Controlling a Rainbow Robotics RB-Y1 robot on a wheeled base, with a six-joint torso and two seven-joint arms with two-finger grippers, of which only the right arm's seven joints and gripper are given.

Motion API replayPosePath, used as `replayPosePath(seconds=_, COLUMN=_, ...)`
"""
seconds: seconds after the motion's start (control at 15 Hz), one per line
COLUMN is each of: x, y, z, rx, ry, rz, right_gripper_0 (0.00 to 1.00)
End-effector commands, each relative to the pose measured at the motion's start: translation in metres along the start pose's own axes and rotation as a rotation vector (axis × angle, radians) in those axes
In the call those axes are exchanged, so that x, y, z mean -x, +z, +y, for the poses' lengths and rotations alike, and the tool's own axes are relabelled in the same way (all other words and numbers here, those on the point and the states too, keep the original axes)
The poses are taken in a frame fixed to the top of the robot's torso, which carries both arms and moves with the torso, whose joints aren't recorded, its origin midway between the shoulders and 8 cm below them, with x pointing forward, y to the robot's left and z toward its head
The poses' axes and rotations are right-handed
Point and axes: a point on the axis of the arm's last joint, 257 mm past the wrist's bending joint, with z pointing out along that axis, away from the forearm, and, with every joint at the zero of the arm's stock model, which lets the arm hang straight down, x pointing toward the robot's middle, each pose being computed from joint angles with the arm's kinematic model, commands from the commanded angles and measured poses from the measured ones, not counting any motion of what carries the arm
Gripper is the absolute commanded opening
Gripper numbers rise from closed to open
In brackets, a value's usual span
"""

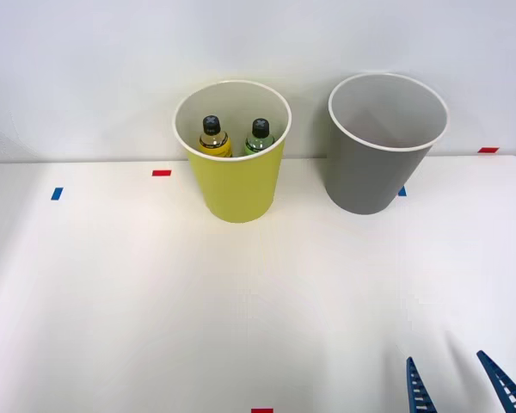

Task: Put cans in the gray bin, plastic bottles in the light green bin

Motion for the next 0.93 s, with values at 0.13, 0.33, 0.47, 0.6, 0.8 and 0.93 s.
replayPosePath(seconds=0.13, x=0.0001, y=0.0000, z=-0.0001, rx=0.000, ry=0.000, rz=0.000, right_gripper_0=1.00)
replayPosePath(seconds=0.33, x=0.0001, y=0.0000, z=-0.0001, rx=0.000, ry=0.000, rz=0.000, right_gripper_0=1.00)
replayPosePath(seconds=0.47, x=0.0001, y=0.0000, z=-0.0001, rx=0.000, ry=0.000, rz=0.000, right_gripper_0=1.00)
replayPosePath(seconds=0.6, x=0.0001, y=0.0000, z=-0.0001, rx=0.000, ry=0.000, rz=0.000, right_gripper_0=1.00)
replayPosePath(seconds=0.8, x=0.0001, y=0.0000, z=-0.0001, rx=0.000, ry=0.000, rz=0.000, right_gripper_0=1.00)
replayPosePath(seconds=0.93, x=0.0001, y=0.0000, z=-0.0001, rx=0.000, ry=0.000, rz=0.000, right_gripper_0=1.00)
